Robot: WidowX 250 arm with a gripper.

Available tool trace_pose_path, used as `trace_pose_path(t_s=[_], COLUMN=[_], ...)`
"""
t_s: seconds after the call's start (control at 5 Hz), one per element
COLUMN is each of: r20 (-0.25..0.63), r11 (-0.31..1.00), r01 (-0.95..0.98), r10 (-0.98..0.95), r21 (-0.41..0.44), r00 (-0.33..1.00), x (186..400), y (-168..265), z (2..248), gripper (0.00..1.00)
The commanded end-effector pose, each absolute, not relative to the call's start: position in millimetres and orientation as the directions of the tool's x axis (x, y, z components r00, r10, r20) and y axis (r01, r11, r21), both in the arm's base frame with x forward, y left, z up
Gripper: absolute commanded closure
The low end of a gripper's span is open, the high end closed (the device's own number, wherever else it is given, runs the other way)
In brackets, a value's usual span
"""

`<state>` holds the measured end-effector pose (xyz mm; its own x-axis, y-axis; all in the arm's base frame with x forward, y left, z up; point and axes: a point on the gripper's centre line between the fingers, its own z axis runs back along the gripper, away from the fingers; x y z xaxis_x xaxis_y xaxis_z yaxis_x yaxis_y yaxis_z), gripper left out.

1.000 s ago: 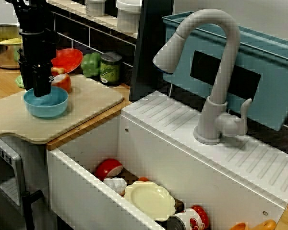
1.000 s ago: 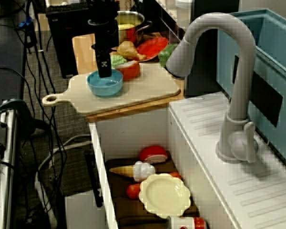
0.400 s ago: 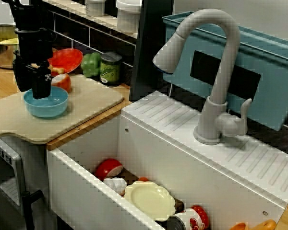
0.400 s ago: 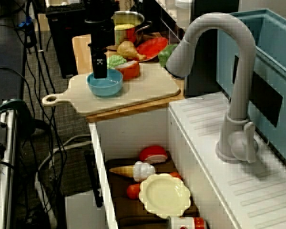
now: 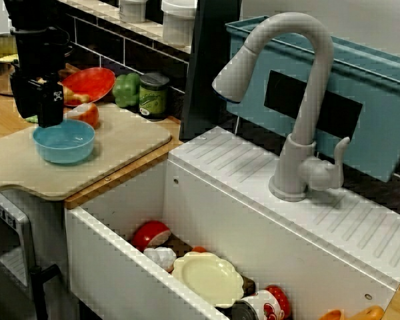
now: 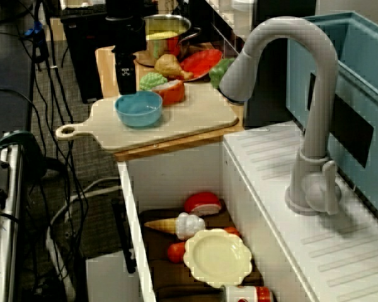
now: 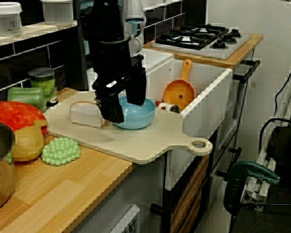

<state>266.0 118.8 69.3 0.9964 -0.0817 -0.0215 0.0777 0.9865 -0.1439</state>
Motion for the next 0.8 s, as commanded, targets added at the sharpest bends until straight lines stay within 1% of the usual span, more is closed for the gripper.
trace_pose_path(t_s=[0.0, 0.4, 0.6], r20=[0.065, 0.072, 0.087], r11=[0.995, 0.994, 0.994], r01=[0.043, -0.018, -0.030], r10=[-0.037, 0.026, 0.039], r21=[-0.087, -0.109, -0.103], r00=[0.997, 0.997, 0.995], x=[254, 239, 235], y=[150, 171, 181], z=[101, 107, 109], gripper=[0.00, 0.00, 0.00])
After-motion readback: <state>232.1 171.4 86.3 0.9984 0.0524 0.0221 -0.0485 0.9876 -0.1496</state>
